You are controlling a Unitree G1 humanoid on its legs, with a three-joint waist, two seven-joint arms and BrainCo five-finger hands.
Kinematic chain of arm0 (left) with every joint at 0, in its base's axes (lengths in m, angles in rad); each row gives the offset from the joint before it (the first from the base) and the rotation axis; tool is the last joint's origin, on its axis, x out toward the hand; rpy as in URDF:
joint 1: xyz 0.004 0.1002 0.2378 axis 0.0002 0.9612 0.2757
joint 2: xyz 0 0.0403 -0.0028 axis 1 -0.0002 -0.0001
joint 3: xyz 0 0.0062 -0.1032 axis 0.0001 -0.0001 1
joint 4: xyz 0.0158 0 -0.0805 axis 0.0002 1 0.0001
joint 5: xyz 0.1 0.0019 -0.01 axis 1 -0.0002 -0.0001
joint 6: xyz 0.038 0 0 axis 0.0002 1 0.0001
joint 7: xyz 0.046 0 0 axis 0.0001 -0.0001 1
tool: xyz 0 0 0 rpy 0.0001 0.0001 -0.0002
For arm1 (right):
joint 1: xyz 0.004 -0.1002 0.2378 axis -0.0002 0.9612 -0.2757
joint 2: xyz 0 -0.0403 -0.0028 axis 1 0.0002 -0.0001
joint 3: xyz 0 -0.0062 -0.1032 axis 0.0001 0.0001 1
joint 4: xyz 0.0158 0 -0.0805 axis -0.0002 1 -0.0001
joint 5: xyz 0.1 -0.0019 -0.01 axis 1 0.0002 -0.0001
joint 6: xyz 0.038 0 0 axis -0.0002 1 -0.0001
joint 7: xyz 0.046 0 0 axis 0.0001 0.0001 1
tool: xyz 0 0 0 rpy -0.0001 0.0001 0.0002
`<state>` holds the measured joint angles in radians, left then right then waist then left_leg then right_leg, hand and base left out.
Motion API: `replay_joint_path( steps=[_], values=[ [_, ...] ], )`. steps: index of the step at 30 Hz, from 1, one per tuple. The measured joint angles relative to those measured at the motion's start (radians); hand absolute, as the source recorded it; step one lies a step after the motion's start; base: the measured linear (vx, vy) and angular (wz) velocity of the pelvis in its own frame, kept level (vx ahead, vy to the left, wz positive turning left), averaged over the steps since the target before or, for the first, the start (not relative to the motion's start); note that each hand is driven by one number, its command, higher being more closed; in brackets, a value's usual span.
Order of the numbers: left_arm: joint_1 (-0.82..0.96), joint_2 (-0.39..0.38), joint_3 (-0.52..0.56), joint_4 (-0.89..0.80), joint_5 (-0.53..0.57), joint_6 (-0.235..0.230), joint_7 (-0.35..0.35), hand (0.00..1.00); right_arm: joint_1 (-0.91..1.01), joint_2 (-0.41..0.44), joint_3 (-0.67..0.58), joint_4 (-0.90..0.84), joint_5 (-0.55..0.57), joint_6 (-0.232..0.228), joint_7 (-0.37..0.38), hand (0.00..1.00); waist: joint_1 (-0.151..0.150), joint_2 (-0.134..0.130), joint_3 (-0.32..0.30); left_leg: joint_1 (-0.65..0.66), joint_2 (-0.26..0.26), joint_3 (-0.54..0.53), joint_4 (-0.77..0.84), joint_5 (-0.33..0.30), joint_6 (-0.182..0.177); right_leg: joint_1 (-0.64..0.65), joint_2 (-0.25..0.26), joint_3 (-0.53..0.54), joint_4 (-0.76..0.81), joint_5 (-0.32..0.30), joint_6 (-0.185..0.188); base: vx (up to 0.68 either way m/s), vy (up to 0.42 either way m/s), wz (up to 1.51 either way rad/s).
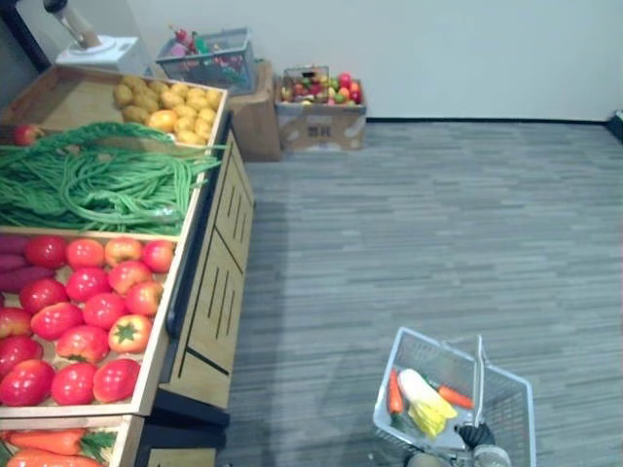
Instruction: Pick vegetable in the basket
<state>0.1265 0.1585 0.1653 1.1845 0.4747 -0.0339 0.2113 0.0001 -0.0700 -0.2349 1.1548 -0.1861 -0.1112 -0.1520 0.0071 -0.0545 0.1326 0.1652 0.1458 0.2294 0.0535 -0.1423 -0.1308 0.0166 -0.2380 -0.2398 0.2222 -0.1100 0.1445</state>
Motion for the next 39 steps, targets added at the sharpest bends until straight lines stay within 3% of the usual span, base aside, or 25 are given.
replay_joint_path(
  steps=[4,7,9,10,12,13,16,17,22,27,32,39],
  values=[
    [0.003,-0.005,0.014,-0.004,-0.028,0.000,0.012,0.00,0.004,0.019,0.006,0.005,0.000,0.015,0.000,1.00,0.001,-0.008,-0.017,-0.039,0.019,-0.001,0.050,-0.002,-0.002,0.044,0.022,-0.038,-0.100,0.010,0.015,0.08,-0.062,0.09],
    [0.002,-0.009,0.028,-0.026,-0.067,-0.001,0.023,0.00,0.007,0.018,0.005,0.005,0.000,0.015,0.001,1.00,-0.001,-0.005,-0.014,-0.148,0.043,-0.016,0.281,-0.011,-0.016,0.068,0.023,-0.058,-0.117,0.013,0.012,0.02,-0.077,0.08],
    [-0.002,-0.030,0.028,-0.040,-0.112,-0.002,0.034,0.00,0.018,-0.001,0.007,0.004,-0.001,0.016,0.002,1.00,0.003,0.017,-0.006,-0.202,0.069,-0.035,0.439,-0.008,-0.019,0.104,0.029,-0.063,-0.124,0.013,0.012,0.03,-0.049,0.00],
    [-0.007,-0.041,0.027,-0.036,-0.149,-0.001,0.045,0.00,0.028,-0.011,0.006,0.002,-0.002,0.014,0.001,1.00,0.004,0.026,-0.003,-0.218,0.068,-0.050,0.487,0.012,-0.050,0.128,0.023,-0.065,-0.135,0.013,0.012,0.03,-0.023,-0.03],
    [-0.009,-0.044,0.027,-0.035,-0.190,-0.003,0.048,0.00,0.039,-0.009,0.005,0.002,-0.003,0.014,-0.001,1.00,0.008,0.016,-0.003,-0.232,0.049,-0.045,0.499,0.044,-0.044,0.138,-0.017,-0.067,-0.149,0.014,0.012,0.03,-0.003,0.04],
    [-0.008,-0.046,0.026,-0.035,-0.196,-0.007,0.048,0.00,0.040,-0.013,-0.002,0.002,-0.002,0.013,-0.005,1.00,0.001,0.028,-0.001,-0.212,0.049,-0.025,0.393,0.003,-0.034,0.126,-0.024,-0.078,-0.148,0.014,0.012,0.01,0.046,0.21],
    [-0.006,-0.065,0.016,-0.030,-0.196,-0.007,0.048,0.00,0.022,-0.022,-0.059,0.012,0.003,0.017,-0.011,1.00,-0.006,0.061,-0.006,-0.146,0.021,-0.019,0.122,0.037,-0.025,0.088,-0.011,-0.084,-0.171,0.042,0.033,-0.01,0.114,0.20],
    [-0.004,-0.062,0.015,-0.030,-0.197,-0.008,0.048,0.00,0.020,-0.020,-0.065,0.018,0.007,0.017,-0.012,1.00,-0.005,0.056,-0.005,-0.138,0.018,-0.018,0.098,0.037,-0.025,0.088,-0.013,-0.084,-0.177,0.045,0.034,-0.03,0.118,0.07],
    [0.012,-0.035,-0.038,-0.031,-0.234,-0.014,0.035,0.00,0.014,0.000,-0.072,0.021,0.008,0.010,-0.010,1.00,-0.005,0.038,0.001,-0.078,-0.002,0.023,0.045,0.037,-0.025,0.092,-0.019,-0.051,-0.198,0.076,0.032,-0.04,0.071,-0.28],
    [0.021,-0.036,-0.054,-0.014,-0.296,-0.036,0.012,0.00,0.027,-0.008,-0.081,0.021,0.048,0.001,0.002,1.00,-0.009,0.057,-0.006,-0.051,-0.004,0.038,-0.023,0.044,-0.015,0.080,-0.006,-0.032,-0.224,0.086,0.047,-0.08,-0.021,-0.15],
    [0.027,-0.029,-0.081,0.007,-0.390,-0.045,-0.002,0.00,0.035,-0.008,-0.082,0.023,0.109,-0.002,0.008,1.00,-0.008,0.057,-0.012,-0.038,-0.006,0.047,-0.054,0.054,-0.014,0.077,-0.001,-0.023,-0.237,0.100,0.046,-0.05,-0.013,-0.07],
    [0.022,-0.025,-0.081,0.033,-0.395,-0.047,-0.019,0.00,0.036,-0.008,-0.082,0.037,0.131,-0.002,0.010,1.00,-0.008,0.055,-0.018,-0.016,-0.010,0.056,-0.083,0.062,-0.015,0.096,0.004,-0.022,-0.264,0.111,0.045,0.01,-0.002,-0.02]
  ],
)
